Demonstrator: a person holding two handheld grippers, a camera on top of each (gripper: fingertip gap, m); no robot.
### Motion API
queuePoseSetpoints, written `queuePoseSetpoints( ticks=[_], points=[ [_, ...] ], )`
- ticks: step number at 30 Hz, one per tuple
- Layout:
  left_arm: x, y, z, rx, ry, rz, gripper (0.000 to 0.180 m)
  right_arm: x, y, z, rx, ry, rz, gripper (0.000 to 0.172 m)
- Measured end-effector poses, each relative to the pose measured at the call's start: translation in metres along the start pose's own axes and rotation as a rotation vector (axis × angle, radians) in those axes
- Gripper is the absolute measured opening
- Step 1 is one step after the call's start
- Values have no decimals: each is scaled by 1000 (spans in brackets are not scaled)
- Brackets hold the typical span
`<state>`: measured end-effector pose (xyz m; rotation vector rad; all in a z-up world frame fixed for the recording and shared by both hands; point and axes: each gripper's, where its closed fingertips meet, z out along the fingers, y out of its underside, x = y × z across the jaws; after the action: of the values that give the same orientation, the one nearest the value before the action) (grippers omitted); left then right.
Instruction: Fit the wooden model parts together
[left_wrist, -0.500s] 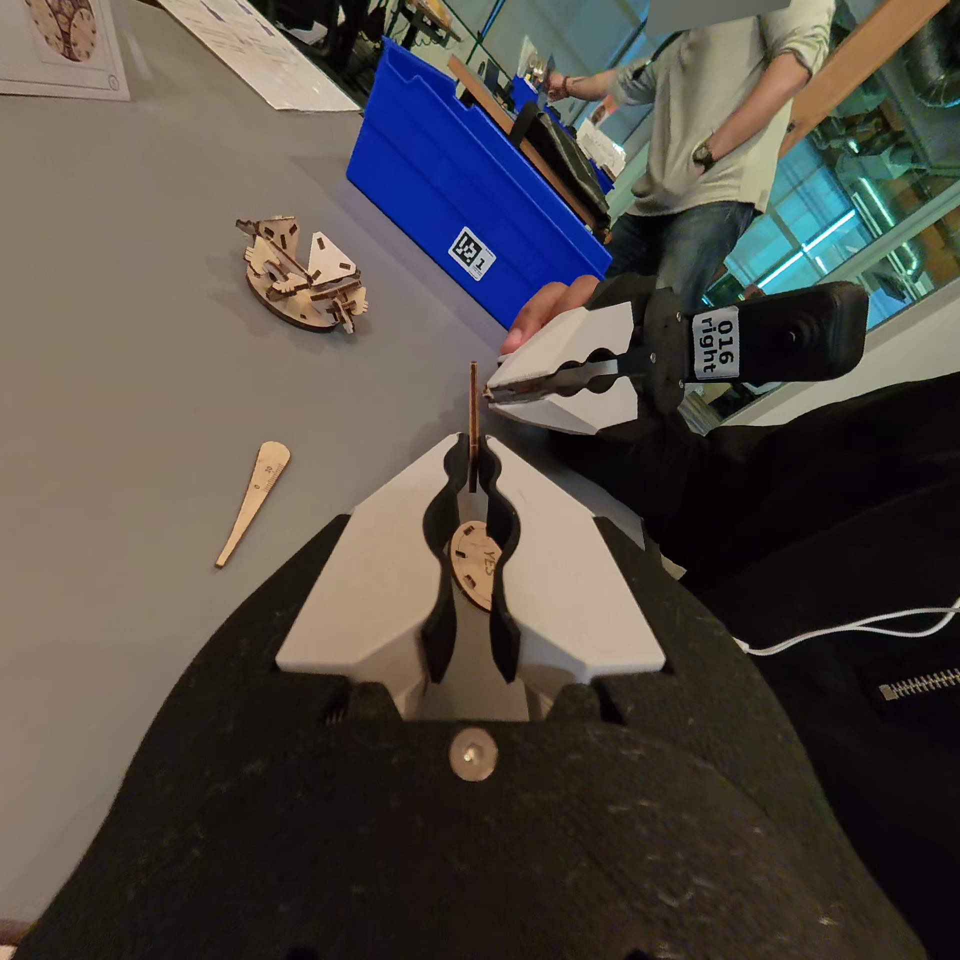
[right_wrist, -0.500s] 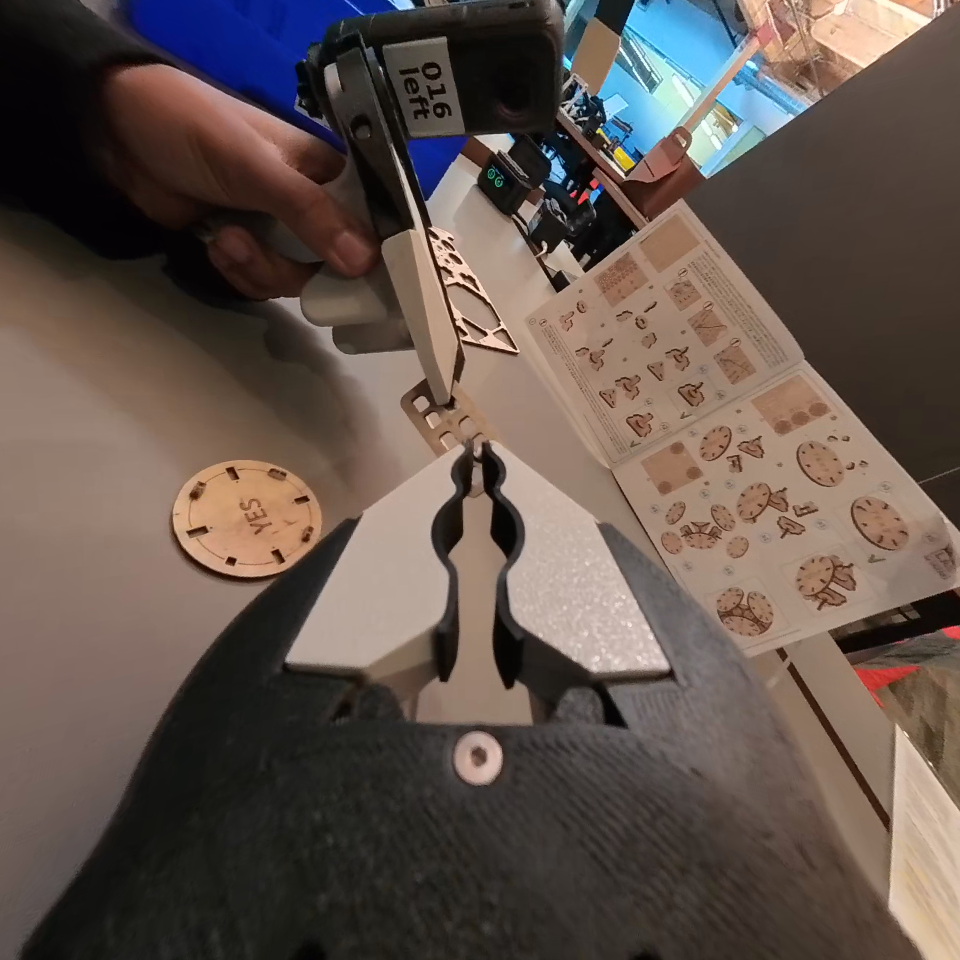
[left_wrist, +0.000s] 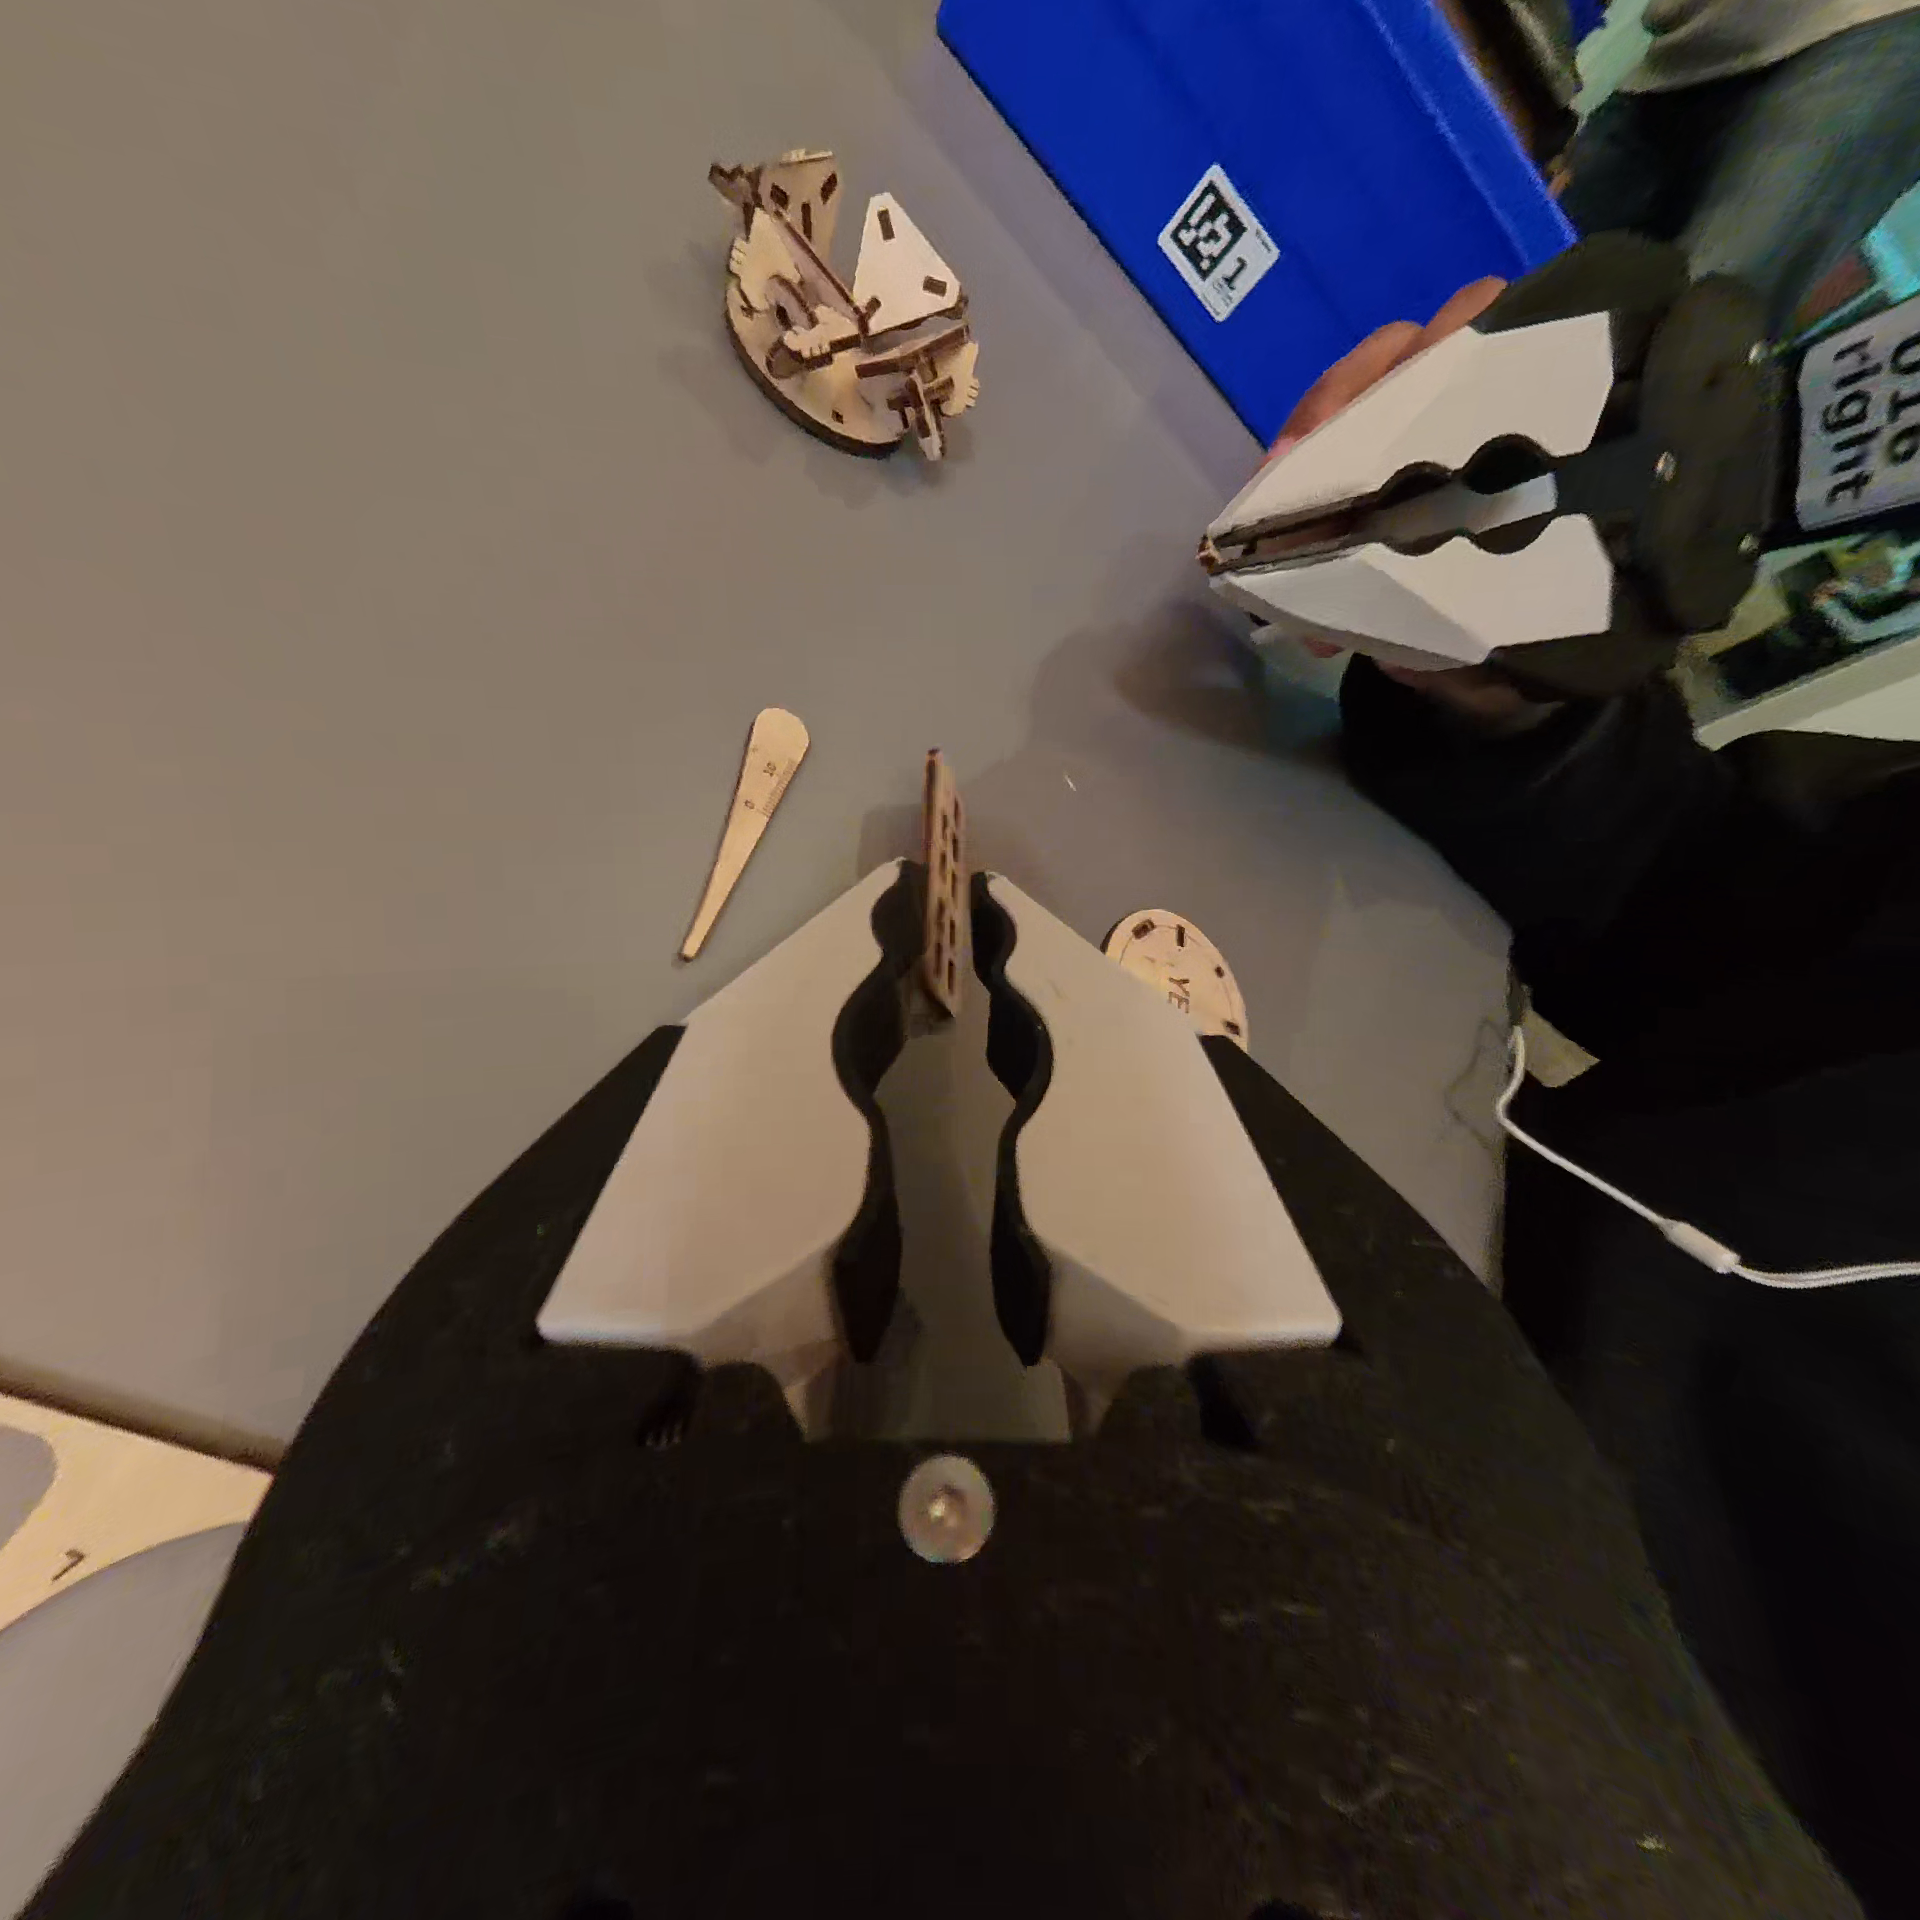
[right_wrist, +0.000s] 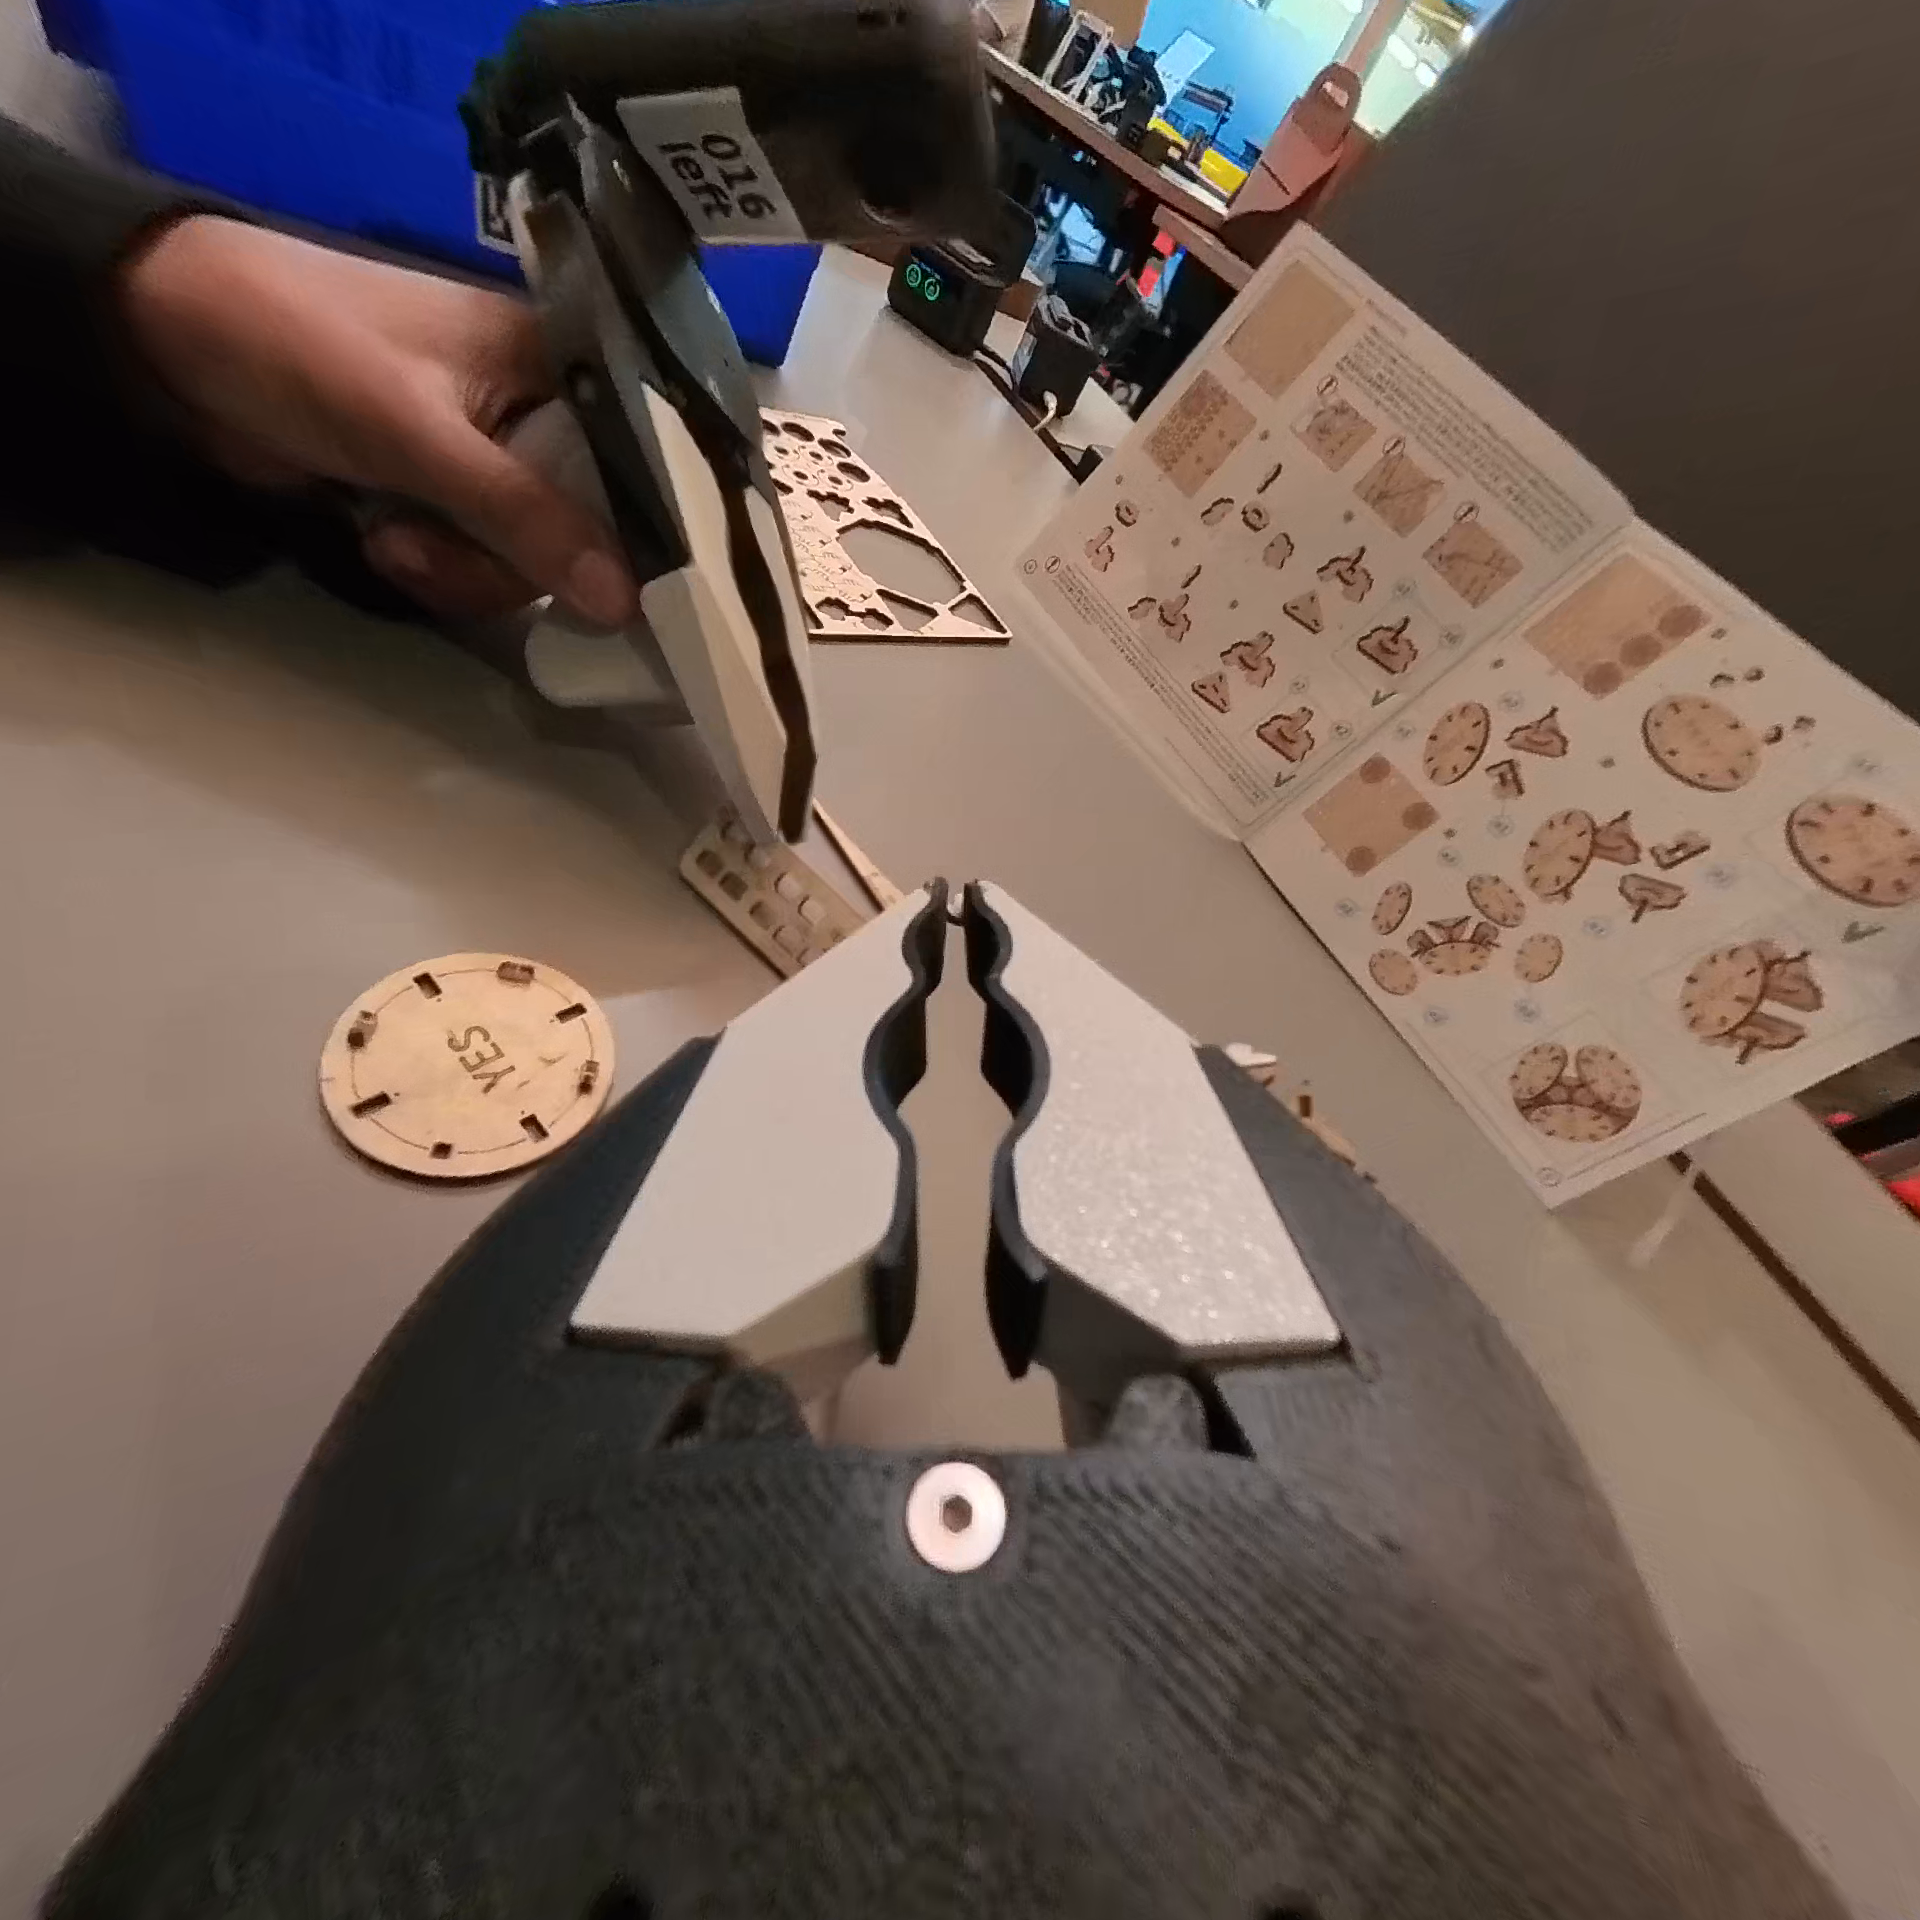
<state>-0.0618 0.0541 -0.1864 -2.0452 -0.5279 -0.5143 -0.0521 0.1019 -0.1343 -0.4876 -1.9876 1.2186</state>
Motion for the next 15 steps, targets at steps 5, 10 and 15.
queuePoseSetpoints(
  ticks=[5,10,15],
  points=[
    [7,-19,-8,99,-65,166,20,-4,5,2,4,-115,273,1],
    [55,-30,-9,215,105,328,25,-14,-29,-8,208,-382,677,1],
    [84,-37,-15,330,286,295,25,-10,-55,-26,418,-715,1149,0]
  ],
)
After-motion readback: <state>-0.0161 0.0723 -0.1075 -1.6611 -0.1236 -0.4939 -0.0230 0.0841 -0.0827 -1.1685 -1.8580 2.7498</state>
